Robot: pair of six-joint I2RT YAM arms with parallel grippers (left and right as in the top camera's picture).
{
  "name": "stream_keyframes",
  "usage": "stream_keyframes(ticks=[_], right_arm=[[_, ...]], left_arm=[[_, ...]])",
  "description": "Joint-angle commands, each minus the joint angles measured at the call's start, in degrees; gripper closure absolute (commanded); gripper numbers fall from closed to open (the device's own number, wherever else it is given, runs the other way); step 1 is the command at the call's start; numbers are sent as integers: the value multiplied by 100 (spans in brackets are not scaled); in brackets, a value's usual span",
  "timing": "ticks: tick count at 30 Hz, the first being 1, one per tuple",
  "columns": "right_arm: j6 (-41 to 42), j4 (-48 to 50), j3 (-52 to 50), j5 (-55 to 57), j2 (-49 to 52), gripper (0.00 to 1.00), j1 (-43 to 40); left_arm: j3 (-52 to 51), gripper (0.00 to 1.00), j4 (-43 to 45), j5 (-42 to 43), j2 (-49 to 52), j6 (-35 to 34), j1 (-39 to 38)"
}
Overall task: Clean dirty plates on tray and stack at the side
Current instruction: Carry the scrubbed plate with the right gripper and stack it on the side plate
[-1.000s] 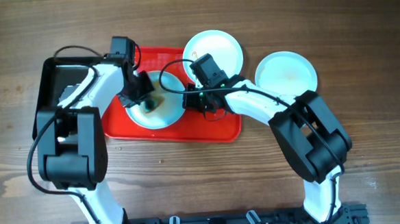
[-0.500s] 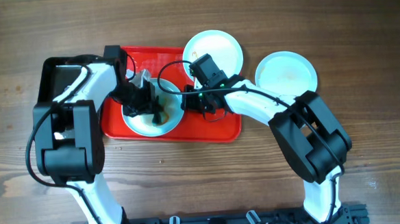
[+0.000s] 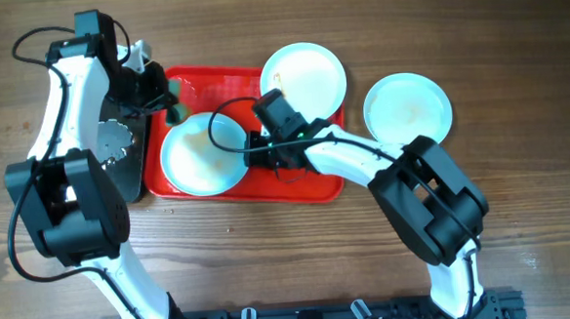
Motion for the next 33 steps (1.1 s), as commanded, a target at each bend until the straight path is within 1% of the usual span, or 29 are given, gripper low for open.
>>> stream_keyframes(ticks=[1,3,5,8,9,10,12,15,17,18,19,21,22,24,25,27,28,30,33], right_arm=[[-380,-173,0,-463,-42,96,-203],[-780,-529,0,-238,-540,96,-396],[-1279,-925,0,186,-1095,96,-507],[-2057,-1565,0,1436,-1947,96,-496],[-2267,-1768,0,2020,-2227,96,-485],[-2293,-1969,0,2677,-2446,96,-463],[-2406,-2317,0,4540,-2865,96,-210],[-2739,-2291,0,6885,-2938,96,498],[-2844,-2260,0,7914,-2929,96,914],[-3152,-2098,0,8511,-2929,96,1147],[-3403,-1919,0,8760,-2929,96,1248],[-4177,-1263,0,9294,-2929,96,1554],[-4660,-752,0,9630,-2929,96,1746],[-5626,103,0,9770,-2929,96,1971],[-6299,688,0,9774,-2929,96,2092],[-6848,1268,0,9947,-2929,96,2188],[-7350,1661,0,10030,-2929,96,2232],[-7683,1888,0,10028,-2929,96,2236],[-7615,1897,0,10028,-2929,96,2236]], left_arm=[[96,96,0,-595,-116,4,35],[96,96,-42,-1075,-116,4,37],[96,96,-87,-1106,-116,4,37],[96,96,-105,-1106,-116,2,35],[96,96,-105,-1106,-116,2,35],[96,96,-107,-1106,-116,2,35],[96,96,-125,-1106,-116,0,35],[96,96,-129,-1106,-116,0,35],[96,96,-162,-1106,-116,2,35],[96,96,-164,-1106,-116,2,35],[96,96,-164,-1106,-116,0,35],[96,96,-164,-1106,-116,0,35],[96,96,-162,-1104,-116,0,35],[96,96,-162,-1106,-116,0,35],[96,96,-162,-1106,-116,0,35],[96,96,-162,-1106,-116,0,35],[96,96,-162,-1106,-116,2,35],[96,96,-160,-1106,-116,0,35],[96,96,-160,-1106,-116,0,35]])
